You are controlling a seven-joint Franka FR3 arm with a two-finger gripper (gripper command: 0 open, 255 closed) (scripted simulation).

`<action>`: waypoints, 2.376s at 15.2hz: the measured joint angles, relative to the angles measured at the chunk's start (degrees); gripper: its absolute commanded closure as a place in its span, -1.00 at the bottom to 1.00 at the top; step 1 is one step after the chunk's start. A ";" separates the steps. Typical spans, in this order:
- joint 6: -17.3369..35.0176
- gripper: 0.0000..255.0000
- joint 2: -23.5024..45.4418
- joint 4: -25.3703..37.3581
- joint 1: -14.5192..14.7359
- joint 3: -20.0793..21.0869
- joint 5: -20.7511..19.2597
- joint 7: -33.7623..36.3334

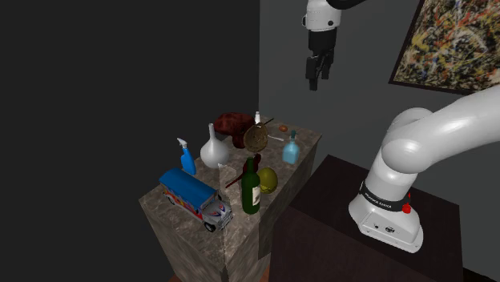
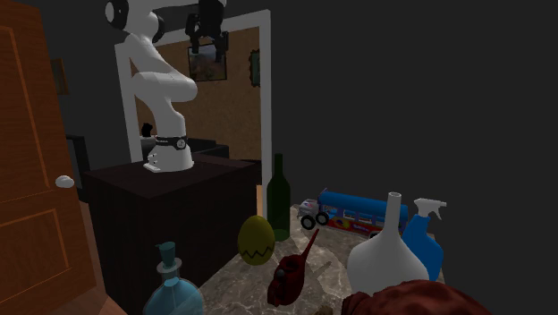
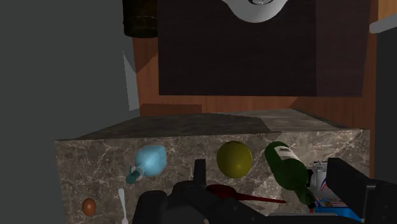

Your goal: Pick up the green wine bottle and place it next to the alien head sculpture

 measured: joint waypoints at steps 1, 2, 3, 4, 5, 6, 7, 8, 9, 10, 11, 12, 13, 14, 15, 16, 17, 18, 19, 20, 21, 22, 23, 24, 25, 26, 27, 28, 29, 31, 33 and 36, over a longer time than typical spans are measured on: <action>0.00 -1.00 0.00 0.00 0.00 0.00 0.00 0.00; 1.03 -1.00 0.20 -0.76 0.11 0.12 0.22 0.28; 2.42 -1.00 0.39 -1.77 0.24 0.24 0.49 0.59; 4.01 -1.00 0.58 -2.96 0.44 0.46 0.89 1.04; 6.25 -1.00 1.74 -3.89 0.64 0.73 1.30 1.59; 8.65 -1.00 2.10 -5.67 0.84 0.93 1.66 2.05; 10.88 -1.00 3.05 -6.68 1.03 1.13 2.01 2.49; 13.08 -1.00 3.83 -7.84 1.35 1.59 2.55 3.18; 15.34 -1.00 4.32 -9.32 1.56 1.77 2.89 3.55; 17.50 -1.00 5.49 -10.02 1.83 2.14 3.33 4.10; 19.56 -1.00 6.63 -10.64 1.92 2.19 3.53 4.27; 22.02 -1.00 7.93 -11.58 2.27 2.73 4.04 5.00; 24.42 -1.00 9.40 -12.20 2.47 3.00 4.37 5.41; 27.02 -1.00 11.41 -12.49 2.48 3.10 4.49 5.60; 30.00 -1.00 13.27 -13.37 2.67 3.42 4.77 6.05; 31.81 -1.00 15.06 -13.01 3.06 4.03 5.23 6.83; 34.15 -1.00 16.41 -13.72 3.19 4.22 5.44 7.09; 36.79 -1.00 17.95 -14.54 3.47 4.66 5.77 7.66; 39.11 -1.00 20.03 -14.41 3.57 4.93 5.93 8.00; 41.72 -1.00 22.06 -14.71 3.74 5.29 6.12 8.47; 44.16 -1.00 24.60 -14.25 3.76 5.56 6.13 8.80; 46.44 -1.00 26.75 -14.06 4.02 6.09 6.31 9.50; 48.54 -1.00 28.62 -13.94 4.07 6.31 6.33 9.80; 50.81 -1.00 31.02 -13.49 4.24 6.81 6.33 10.51; 52.90 -1.00 33.31 -12.97 4.17 6.96 6.16 10.76; 55.13 -1.00 36.04 -12.14 4.22 7.35 5.89 11.46; 57.43 -1.00 38.41 -11.77 4.24 7.62 5.61 12.02; 59.08 -1.00 40.93 -10.56 4.31 7.93 5.23 12.72; 61.17 -1.00 43.43 -9.88 4.40 8.20 4.72 13.51; 64.25 -1.00 47.23 -8.67 4.67 8.59 3.81 14.95; 66.24 -1.00 49.25 -8.46 4.60 8.44 3.13 15.33; 68.64 -1.00 51.85 -8.27 4.82 8.30 1.86 16.55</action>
